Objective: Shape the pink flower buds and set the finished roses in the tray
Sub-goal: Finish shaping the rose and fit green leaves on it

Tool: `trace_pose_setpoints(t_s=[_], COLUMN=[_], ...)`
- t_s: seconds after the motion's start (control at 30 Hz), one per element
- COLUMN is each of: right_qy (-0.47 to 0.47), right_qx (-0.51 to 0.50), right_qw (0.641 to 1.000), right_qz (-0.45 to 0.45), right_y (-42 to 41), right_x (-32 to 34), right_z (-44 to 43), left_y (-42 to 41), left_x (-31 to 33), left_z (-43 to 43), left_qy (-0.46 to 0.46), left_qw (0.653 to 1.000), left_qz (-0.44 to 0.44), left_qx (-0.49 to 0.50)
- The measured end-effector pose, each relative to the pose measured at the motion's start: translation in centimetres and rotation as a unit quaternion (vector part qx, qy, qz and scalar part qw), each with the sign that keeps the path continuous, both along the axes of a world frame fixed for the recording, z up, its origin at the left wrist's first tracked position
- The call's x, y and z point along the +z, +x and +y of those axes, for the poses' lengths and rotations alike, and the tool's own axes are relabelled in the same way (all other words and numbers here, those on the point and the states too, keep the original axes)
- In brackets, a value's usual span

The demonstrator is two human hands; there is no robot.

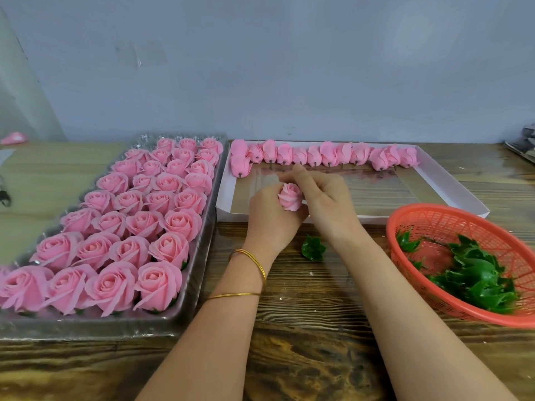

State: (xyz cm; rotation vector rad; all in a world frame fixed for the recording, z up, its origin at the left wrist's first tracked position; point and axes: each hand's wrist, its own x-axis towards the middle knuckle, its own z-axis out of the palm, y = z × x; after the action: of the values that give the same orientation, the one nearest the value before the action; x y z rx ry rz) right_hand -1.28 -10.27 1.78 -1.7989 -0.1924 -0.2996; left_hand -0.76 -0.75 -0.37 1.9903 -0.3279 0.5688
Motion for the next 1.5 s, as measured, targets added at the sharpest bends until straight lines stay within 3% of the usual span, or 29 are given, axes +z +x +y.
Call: trace_pose_setpoints(t_s=[0.5, 0.8, 1.13, 1.33, 1.43, 1.5], right_qy=[-0.170, -0.179, -0.208, -0.187, -0.173, -0.168], right_qx=[-0.034, 0.007, 0.039, 0.043, 0.045, 0.051], right_qw=[0.982, 0.980, 0.977, 0.981, 0.984, 0.985], right_qz=[-0.074, -0.091, -0.039, -0.023, -0.009, 0.000], right_y=[0.2, 0.1, -0.3, -0.1, 0.0, 0.1], right_x=[-1.6, -1.5, -1.4, -1.7, -1.8, -1.7], right_z=[1.3, 1.2, 1.3, 1.2, 1.0, 0.8], left_y=[-0.1, 0.0, -0.1, -0.3, -0.6, -0.2], left_x=[-0.7, -0.7, -0.5, -0.2, -0.2, -0.4], left_z=[0.0, -0.1, 0.1, -0.1, -0.3, -0.3], left_qy=[0.129, 0.070, 0.098, 0.055, -0.040, -0.056], left_qw=[0.987, 0.993, 0.991, 0.995, 0.996, 0.996], left_qz=[-0.022, -0.019, -0.014, -0.027, -0.003, 0.000], left_qx=[0.091, 0.092, 0.086, 0.076, 0.084, 0.075])
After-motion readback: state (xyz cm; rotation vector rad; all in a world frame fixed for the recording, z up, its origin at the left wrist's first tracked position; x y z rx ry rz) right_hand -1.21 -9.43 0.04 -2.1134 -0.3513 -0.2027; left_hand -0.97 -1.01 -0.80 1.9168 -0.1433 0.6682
